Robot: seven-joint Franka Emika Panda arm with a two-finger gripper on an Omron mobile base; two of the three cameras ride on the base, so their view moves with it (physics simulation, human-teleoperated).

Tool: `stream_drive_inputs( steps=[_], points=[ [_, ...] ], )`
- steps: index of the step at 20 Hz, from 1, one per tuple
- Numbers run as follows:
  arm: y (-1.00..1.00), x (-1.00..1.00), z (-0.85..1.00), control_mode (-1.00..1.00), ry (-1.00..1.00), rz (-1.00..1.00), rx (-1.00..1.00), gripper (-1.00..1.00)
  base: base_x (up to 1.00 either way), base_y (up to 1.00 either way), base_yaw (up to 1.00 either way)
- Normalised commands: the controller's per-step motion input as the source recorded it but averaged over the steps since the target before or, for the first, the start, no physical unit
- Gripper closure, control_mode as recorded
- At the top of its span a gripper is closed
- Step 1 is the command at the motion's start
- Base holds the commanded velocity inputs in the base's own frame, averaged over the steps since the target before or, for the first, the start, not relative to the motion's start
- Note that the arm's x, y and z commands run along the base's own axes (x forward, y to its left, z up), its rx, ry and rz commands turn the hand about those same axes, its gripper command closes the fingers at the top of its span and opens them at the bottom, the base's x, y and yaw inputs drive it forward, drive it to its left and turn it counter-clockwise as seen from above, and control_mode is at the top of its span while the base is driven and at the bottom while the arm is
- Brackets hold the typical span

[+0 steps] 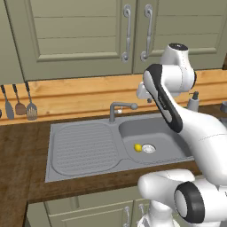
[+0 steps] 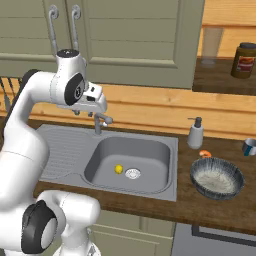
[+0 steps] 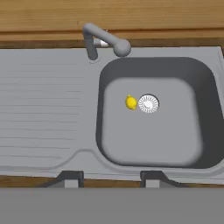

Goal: Pick the lemon from the sink and place it in the bowl. Then pick the bowl and place it in the microwave. Then close the microwave door and press the start button.

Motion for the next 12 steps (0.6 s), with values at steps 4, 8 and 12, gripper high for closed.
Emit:
stream_drive_inputs(
  steps=[4,8,12],
  points=[
    [-0.01,-0.35,0.0,-1.0,-0.03,0.0,0.0,-1.0,0.0,0.0,0.0],
    [-0.07,-0.93,-0.08,-1.0,-0.04,0.0,0.0,-1.0,0.0,0.0,0.0],
    [-0.07,-0.95,-0.24,-1.0,-0.01,0.01,0.0,-1.0,0.0,0.0,0.0]
  ],
)
